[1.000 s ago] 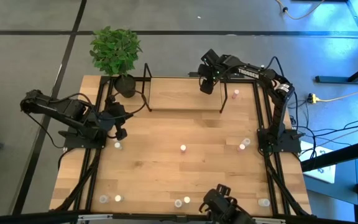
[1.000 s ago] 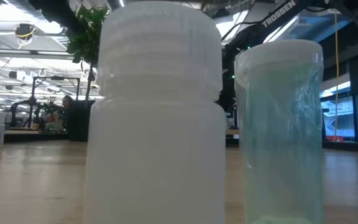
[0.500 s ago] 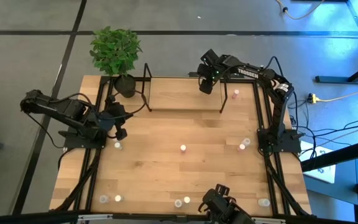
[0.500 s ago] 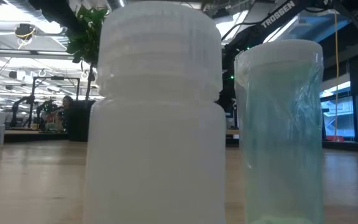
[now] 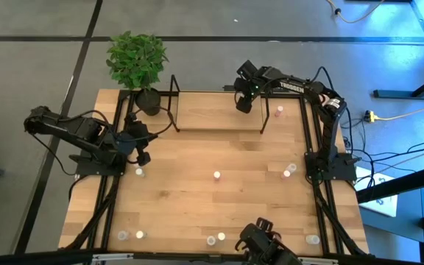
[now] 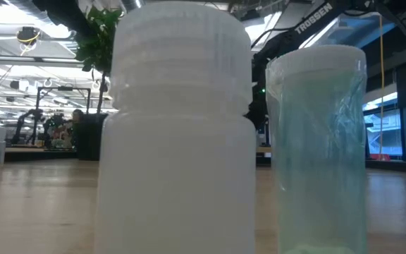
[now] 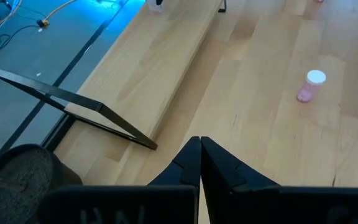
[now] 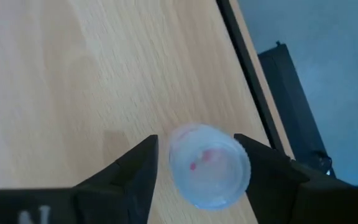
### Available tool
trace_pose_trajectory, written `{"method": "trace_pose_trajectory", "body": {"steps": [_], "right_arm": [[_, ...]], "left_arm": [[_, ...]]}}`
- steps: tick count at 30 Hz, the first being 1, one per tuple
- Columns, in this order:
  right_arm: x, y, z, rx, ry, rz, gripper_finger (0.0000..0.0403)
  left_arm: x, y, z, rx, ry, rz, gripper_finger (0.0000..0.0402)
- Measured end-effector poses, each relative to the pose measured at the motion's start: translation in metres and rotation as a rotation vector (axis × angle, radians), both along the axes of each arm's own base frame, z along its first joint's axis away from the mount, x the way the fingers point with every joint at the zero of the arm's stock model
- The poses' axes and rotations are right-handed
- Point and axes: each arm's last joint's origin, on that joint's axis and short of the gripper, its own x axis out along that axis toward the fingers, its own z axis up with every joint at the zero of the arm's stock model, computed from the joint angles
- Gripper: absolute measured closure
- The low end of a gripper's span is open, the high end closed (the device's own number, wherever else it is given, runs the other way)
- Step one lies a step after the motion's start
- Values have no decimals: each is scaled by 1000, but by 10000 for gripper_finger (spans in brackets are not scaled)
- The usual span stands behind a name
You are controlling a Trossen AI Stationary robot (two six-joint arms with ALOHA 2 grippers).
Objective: Pick and place medicine bottles onto shelf by color
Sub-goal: Put the top right transparent medicine bottle on the shelf
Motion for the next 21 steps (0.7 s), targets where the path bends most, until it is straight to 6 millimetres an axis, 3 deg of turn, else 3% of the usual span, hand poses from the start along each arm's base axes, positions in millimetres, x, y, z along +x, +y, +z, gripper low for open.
{"method": "trace_pose_trajectory", "body": {"steps": [21], "right_arm": [[-4,2,0,16,52,-39,170]], "left_arm": [[0,0,0,0,0,0,401]]}}
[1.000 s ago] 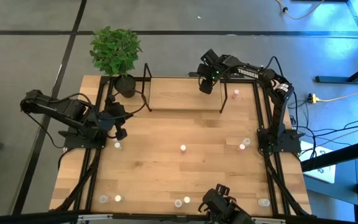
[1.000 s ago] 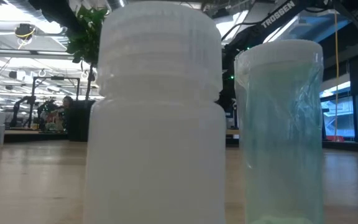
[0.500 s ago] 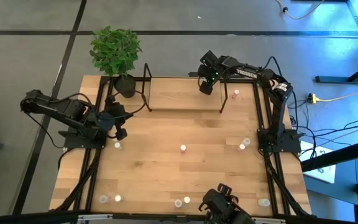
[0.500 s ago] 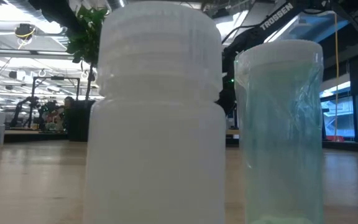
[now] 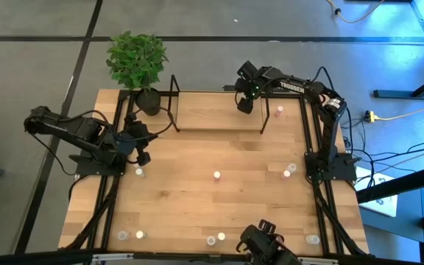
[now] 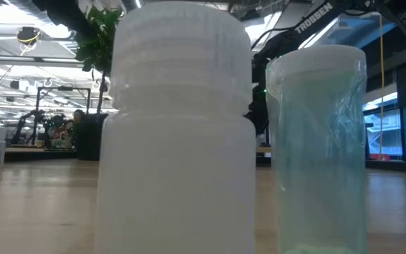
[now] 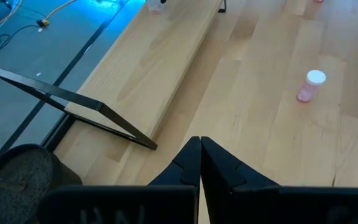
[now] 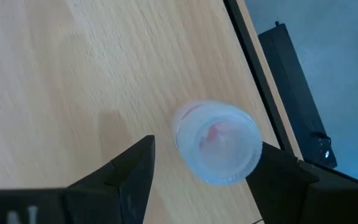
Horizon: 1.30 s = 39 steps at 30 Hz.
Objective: Pick and place medicine bottles onto shelf by color
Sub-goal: Put the top right transparent medicine bottle on the shelf, then put the bottom left pink medicine bottle on the shelf
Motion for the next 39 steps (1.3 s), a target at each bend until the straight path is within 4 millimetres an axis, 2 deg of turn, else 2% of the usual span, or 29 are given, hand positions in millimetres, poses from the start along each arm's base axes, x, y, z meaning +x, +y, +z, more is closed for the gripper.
{"method": "trace_pose_trajectory", "body": {"steps": [10,21,26,33,39], "right_arm": [[1,-1,6,-9,-12,-5,170],[6,-6,57,-28,-38,-19,170],[9,2,86,-26,-34,1,170],[22,31,131,-33,-64,133,170],[51,84,157,-50,-124,304,170]], "left_arm": [[0,0,0,-2,-1,1,401],[0,0,0,-14,-9,13,401],[0,0,0,-15,-9,13,401],[0,0,0,-20,-7,8,401],[0,-3,-1,-94,18,-62,401]]}}
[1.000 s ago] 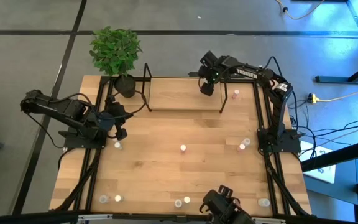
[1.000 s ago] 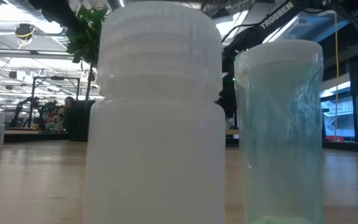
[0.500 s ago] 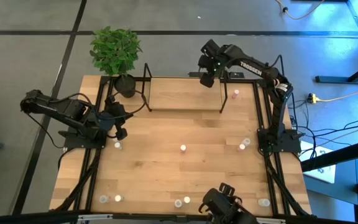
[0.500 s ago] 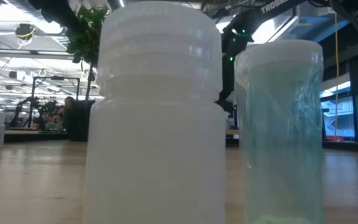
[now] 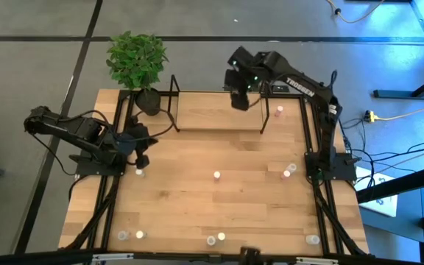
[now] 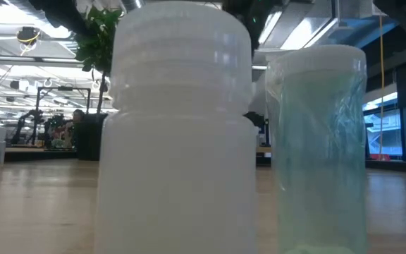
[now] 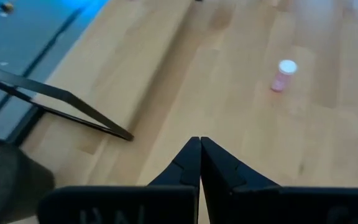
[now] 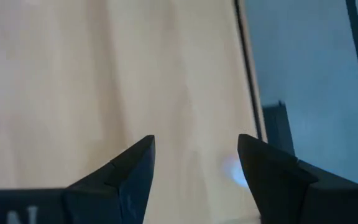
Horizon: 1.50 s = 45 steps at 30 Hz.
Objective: Pick and place medicine bottles onto shelf by color
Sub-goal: Put the bottom left pink medicine bottle on the shelf
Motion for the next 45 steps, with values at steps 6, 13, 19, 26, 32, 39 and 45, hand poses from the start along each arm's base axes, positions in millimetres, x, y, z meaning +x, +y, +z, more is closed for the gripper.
{"method": "trace_pose_trajectory", "body": {"steps": [6,13,19,26,32,39,45], "right_arm": [[27,66,-1,-51,26,174,170],[46,137,0,-46,-23,316,170],[49,183,0,-16,-27,374,170],[49,222,-3,94,-35,273,170],[58,245,-22,118,19,279,170],[74,258,-57,130,117,256,170],[82,257,-91,88,260,209,170]], "left_arm": [[-2,0,-2,-15,30,-20,401],[-5,-6,-6,-148,109,-154,401],[-9,-13,-7,-161,147,-217,401],[-11,-18,-8,-153,160,-266,401],[-12,-22,-8,-112,166,-323,401],[-13,-23,-7,-78,157,-323,401],[-13,-24,-7,-75,156,-330,401]]}}
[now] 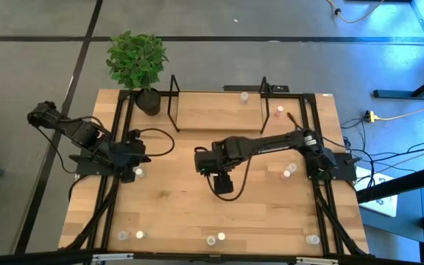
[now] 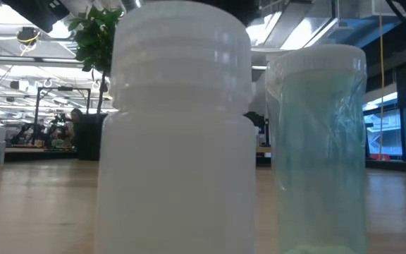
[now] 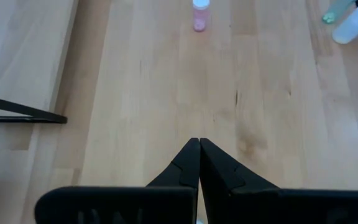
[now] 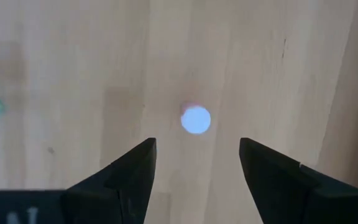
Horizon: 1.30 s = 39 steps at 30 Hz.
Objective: Pick and place medicine bottles onto shelf by color
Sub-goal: Put the bottom left pink medicine bottle on the shelf
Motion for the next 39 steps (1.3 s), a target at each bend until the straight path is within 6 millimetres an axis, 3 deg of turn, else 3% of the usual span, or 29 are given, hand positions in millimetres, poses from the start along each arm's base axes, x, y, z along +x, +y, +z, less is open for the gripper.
{"method": "trace_pose_trajectory", "body": {"steps": [9,20,23,28,31,35,39], "right_arm": [[8,0,-19,-29,28,61,170],[-14,-16,-33,-100,128,27,170],[-28,-20,-21,-94,117,9,170],[-59,-34,4,-81,-1,-63,170],[-74,-41,13,-44,-175,-123,170],[-83,-44,8,4,-330,-183,170],[-80,-31,0,37,-386,-118,170]], "left_arm": [[0,0,0,3,-2,2,401],[0,0,0,3,-2,4,401],[0,0,0,3,-2,4,401],[0,0,0,3,-3,4,401],[0,0,0,3,-3,4,401],[0,0,0,2,-3,4,401],[0,0,0,2,-3,4,401]]}}
